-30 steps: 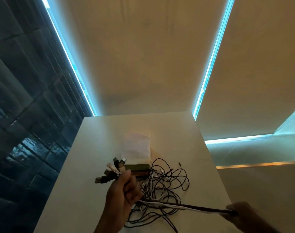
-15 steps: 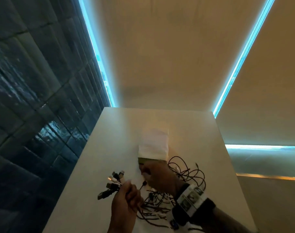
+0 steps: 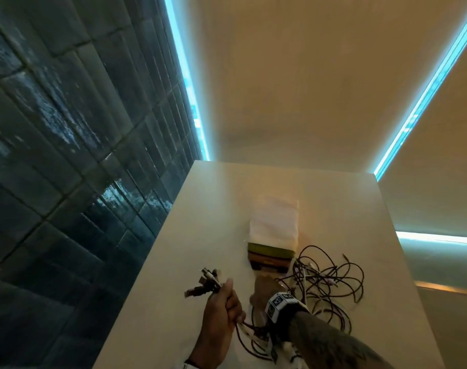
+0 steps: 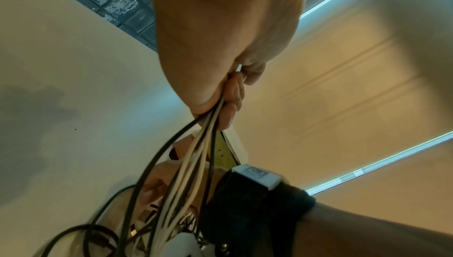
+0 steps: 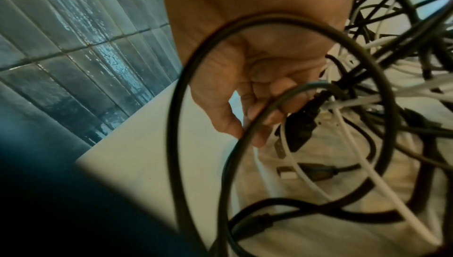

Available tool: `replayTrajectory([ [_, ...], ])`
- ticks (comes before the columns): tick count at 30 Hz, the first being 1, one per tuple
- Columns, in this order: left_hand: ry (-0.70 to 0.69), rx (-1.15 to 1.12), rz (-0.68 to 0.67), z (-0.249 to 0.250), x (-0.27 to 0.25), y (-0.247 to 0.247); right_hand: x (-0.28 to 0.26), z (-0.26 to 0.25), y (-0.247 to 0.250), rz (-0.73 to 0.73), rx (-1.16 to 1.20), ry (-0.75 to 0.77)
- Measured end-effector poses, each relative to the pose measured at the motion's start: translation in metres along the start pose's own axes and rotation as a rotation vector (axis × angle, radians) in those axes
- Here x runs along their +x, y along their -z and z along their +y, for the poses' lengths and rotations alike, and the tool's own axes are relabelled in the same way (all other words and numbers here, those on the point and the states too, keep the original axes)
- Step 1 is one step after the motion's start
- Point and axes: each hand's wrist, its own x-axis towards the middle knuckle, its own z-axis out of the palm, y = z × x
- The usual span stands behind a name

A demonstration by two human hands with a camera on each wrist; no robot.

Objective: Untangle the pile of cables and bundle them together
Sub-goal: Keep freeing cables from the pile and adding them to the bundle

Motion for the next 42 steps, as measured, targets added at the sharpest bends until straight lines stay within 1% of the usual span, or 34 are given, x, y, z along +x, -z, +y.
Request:
replayTrajectory([
  [3,-0.001,-0.001,0.008,0.001,0.001,-0.003,-0.001,0.009,-0.005,0.029,0.050,-0.054],
  [7,-0.011,-0.004,0.013,0.004,-0.003,-0.009,-0.007,0.020,-0.009,0.062,0.131,-0.072],
  [11,-0.016,0.014,0.010,0.004,-0.005,-0.010,-0.011,0.018,-0.011,0.099,0.157,-0.059],
  [15,-0.014,0.010,0.032,0.004,-0.009,-0.006,-0.019,0.015,-0.010,0.119,0.180,-0.013],
  [17,-0.029,0.011,0.043,0.005,-0.009,-0.006,-0.020,0.013,-0.006,0.116,0.238,0.055],
  [18,-0.042,0.019,0.045,0.005,-0.009,-0.007,-0.022,0.011,-0.002,0.128,0.281,0.112],
  [20,-0.075,0.061,0.042,0.004,-0.010,-0.013,-0.033,0.006,0.008,0.172,0.455,0.230],
  [23,-0.148,0.150,0.027,0.004,-0.013,-0.023,-0.064,-0.003,0.033,0.348,0.693,0.419],
  [24,-0.173,0.178,0.019,0.005,-0.014,-0.027,-0.076,-0.005,0.043,0.384,0.760,0.472],
  [25,-0.204,0.207,0.004,0.006,-0.015,-0.030,-0.088,-0.005,0.052,0.397,0.817,0.516],
  [27,-0.270,0.273,-0.036,0.008,-0.020,-0.038,-0.111,-0.005,0.067,0.347,0.919,0.590],
  [28,-0.301,0.298,-0.053,0.010,-0.023,-0.042,-0.120,-0.005,0.071,0.309,0.956,0.614],
  [30,-0.342,0.309,-0.098,0.013,-0.030,-0.049,-0.130,-0.001,0.074,0.280,1.002,0.619],
  [34,-0.360,0.279,-0.133,0.018,-0.033,-0.058,-0.134,0.014,0.074,0.291,1.064,0.543],
  [36,-0.377,0.283,-0.142,0.019,-0.032,-0.062,-0.139,0.022,0.073,0.283,1.128,0.567],
  [39,-0.400,0.345,-0.220,0.013,-0.028,-0.066,-0.146,0.027,0.075,0.302,1.222,0.610],
  [42,-0.378,0.407,-0.227,0.006,-0.025,-0.066,-0.145,0.024,0.077,0.293,1.194,0.646],
])
